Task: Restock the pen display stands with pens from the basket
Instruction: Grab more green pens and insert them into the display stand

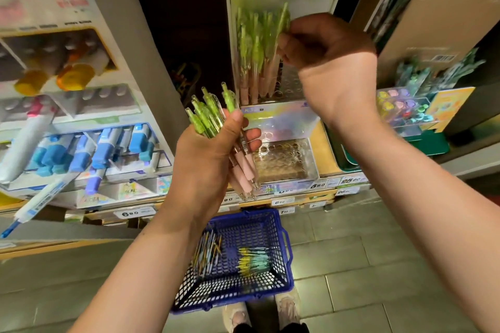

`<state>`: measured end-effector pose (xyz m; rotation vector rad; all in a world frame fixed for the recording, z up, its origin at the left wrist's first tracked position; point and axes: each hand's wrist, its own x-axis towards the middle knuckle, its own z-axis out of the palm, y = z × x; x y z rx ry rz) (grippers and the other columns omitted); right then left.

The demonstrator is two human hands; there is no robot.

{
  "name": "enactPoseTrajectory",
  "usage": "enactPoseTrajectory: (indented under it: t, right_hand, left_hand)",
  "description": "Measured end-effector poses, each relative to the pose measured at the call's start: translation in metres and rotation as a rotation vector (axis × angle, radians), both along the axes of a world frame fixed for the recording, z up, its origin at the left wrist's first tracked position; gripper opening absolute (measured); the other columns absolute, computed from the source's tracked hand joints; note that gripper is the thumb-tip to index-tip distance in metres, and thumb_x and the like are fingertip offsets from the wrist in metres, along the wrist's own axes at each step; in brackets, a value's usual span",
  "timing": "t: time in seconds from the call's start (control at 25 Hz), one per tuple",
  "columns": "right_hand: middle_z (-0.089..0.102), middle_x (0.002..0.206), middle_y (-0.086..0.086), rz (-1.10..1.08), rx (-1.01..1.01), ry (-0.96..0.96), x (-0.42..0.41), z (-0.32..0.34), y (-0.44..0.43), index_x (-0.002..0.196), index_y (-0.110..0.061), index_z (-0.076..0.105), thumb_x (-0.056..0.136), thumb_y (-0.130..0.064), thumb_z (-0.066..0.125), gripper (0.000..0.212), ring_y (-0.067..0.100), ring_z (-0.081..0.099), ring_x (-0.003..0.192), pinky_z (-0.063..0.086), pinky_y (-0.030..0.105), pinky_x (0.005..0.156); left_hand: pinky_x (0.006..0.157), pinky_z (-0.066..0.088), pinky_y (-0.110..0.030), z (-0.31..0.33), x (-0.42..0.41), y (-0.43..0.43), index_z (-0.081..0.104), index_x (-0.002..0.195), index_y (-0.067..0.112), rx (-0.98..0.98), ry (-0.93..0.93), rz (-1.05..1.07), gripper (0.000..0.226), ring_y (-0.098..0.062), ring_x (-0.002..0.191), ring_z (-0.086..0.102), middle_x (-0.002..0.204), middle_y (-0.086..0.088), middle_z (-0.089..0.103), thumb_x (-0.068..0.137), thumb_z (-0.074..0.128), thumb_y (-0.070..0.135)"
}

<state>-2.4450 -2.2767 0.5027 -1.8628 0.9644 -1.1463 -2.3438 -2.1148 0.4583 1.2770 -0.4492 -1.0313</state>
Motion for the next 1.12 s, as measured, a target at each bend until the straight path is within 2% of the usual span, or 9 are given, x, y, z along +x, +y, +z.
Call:
enactPoseTrajectory:
  t: [0.08,0.28,0.4,0.44,0.56,0.64,0.84,1.0,1.12]
  right_hand:
    - [0.071,0.081,-0.011,-0.019,-0.097,0.145,0.001,-0.007,0.003,0.095,-0.019,0.077,0.087,-0.024,0.075,0.010,-0.001,0.065,0.076,0.050,0.010,0.074]
    - [0.074,0.083,-0.006,-0.019,-0.079,0.270,-0.004,-0.009,0.008,0.097,-0.019,0.078,0.088,-0.026,0.074,0.012,0.009,0.068,0.076,0.054,0.022,0.074]
    - [0.066,0.069,-0.017,-0.068,0.014,0.271,-0.008,-0.006,0.021,0.083,-0.029,0.072,0.085,-0.030,0.074,0.003,-0.005,0.063,0.066,0.048,0.009,0.062]
    - [0.067,0.067,-0.016,-0.051,0.068,0.290,-0.011,-0.006,0.028,0.080,-0.028,0.071,0.086,-0.036,0.073,0.010,-0.006,0.063,0.065,0.047,0.008,0.060]
    - [0.072,0.073,-0.012,0.248,0.361,0.263,-0.017,-0.006,0.046,0.092,-0.027,0.077,0.093,-0.040,0.069,0.015,0.007,0.070,0.063,0.059,0.022,0.065]
    - [0.071,0.072,-0.008,0.368,0.462,0.213,-0.019,-0.003,0.049,0.094,-0.026,0.078,0.097,-0.033,0.067,0.013,0.018,0.072,0.061,0.062,0.032,0.064]
    - [0.074,0.072,-0.005,0.251,0.378,0.110,-0.023,0.001,0.039,0.083,-0.025,0.074,0.096,-0.021,0.067,0.016,0.010,0.066,0.056,0.054,0.024,0.062]
    - [0.072,0.064,-0.010,0.060,0.267,-0.063,-0.030,0.020,0.008,0.091,-0.016,0.072,0.095,-0.008,0.067,0.010,0.005,0.070,0.061,0.056,0.018,0.063]
    - [0.074,0.075,-0.010,0.017,0.153,-0.062,-0.030,0.029,-0.002,0.096,-0.018,0.071,0.094,-0.011,0.068,0.007,0.008,0.074,0.073,0.062,0.028,0.075]
  left_hand:
    - [0.088,0.039,-0.081,0.003,0.001,-0.001,0.080,0.085,0.029,0.007,-0.022,-0.013,0.018,-0.022,0.070,0.074,0.082,-0.005,0.078,0.092,0.069,0.042]
    - [0.083,0.041,-0.083,0.006,-0.004,-0.007,0.079,0.085,0.031,0.021,-0.045,0.007,0.024,-0.030,0.077,0.076,0.081,-0.014,0.077,0.096,0.064,0.044]
    - [0.075,0.042,-0.083,0.008,-0.008,-0.009,0.075,0.093,0.028,0.020,-0.074,-0.007,0.023,-0.038,0.071,0.072,0.080,-0.017,0.076,0.096,0.063,0.047]
    - [0.072,0.043,-0.082,0.008,-0.009,-0.009,0.073,0.096,0.025,0.021,-0.075,-0.014,0.024,-0.039,0.070,0.071,0.080,-0.018,0.076,0.096,0.063,0.047]
    - [0.048,0.052,-0.058,0.009,-0.011,-0.009,0.075,0.087,0.009,0.046,-0.125,-0.103,0.046,-0.044,0.050,0.064,0.069,-0.030,0.068,0.100,0.057,0.050]
    - [0.043,0.049,-0.041,0.009,-0.011,-0.008,0.075,0.081,0.004,0.063,-0.141,-0.145,0.058,-0.043,0.042,0.059,0.063,-0.033,0.064,0.101,0.052,0.053]
    - [0.039,0.048,-0.034,0.008,-0.011,-0.007,0.075,0.087,0.013,0.090,-0.135,-0.105,0.053,-0.046,0.044,0.060,0.069,-0.031,0.068,0.103,0.045,0.054]
    - [0.055,0.052,-0.038,0.003,-0.005,-0.005,0.076,0.099,0.027,0.103,-0.061,-0.033,0.031,-0.032,0.058,0.067,0.074,-0.010,0.072,0.102,0.053,0.047]
    - [0.055,0.048,-0.033,0.001,-0.003,-0.004,0.075,0.102,0.024,0.113,-0.045,-0.038,0.026,-0.026,0.055,0.062,0.067,-0.008,0.062,0.100,0.059,0.044]
